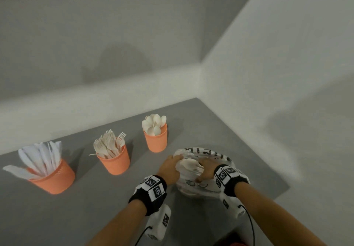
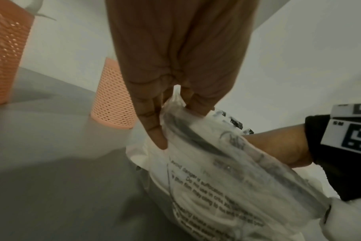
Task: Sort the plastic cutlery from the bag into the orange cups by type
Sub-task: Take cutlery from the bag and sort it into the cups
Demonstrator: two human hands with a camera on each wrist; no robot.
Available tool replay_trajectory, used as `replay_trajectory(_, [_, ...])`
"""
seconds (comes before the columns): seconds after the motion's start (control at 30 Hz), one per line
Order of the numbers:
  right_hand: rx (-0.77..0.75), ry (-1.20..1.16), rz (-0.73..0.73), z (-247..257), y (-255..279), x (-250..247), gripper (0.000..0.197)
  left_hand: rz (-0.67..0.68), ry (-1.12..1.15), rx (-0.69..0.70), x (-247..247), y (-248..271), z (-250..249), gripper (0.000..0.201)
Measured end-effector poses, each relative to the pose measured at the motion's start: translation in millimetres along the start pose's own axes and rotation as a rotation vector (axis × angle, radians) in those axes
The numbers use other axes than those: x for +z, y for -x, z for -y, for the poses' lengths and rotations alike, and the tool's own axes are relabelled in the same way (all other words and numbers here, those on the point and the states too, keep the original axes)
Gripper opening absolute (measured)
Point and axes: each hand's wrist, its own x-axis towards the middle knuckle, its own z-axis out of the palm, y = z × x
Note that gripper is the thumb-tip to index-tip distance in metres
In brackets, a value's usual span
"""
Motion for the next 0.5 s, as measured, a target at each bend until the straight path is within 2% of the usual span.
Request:
replay_trajectory(0.2, [0.034, -0.128, 0.084, -1.9, -10.0, 0.6, 0.075, -0.016, 0.008, -0.004, -4.8, 2.2, 4.2, 0.055])
replay_trajectory(0.33, [0.081, -0.188, 0.054, -5.0, -17.1, 4.6, 0.060, -0.080, -0.006, -0.036, -11.0, -1.8, 3.4, 0.053])
replay_trajectory(0.5, [0.098, -0.239, 0.011, -6.0, -19.6, 12.0, 0.068, -0.087, -0.037, -0.040, -13.7, -5.1, -1.8, 0.052])
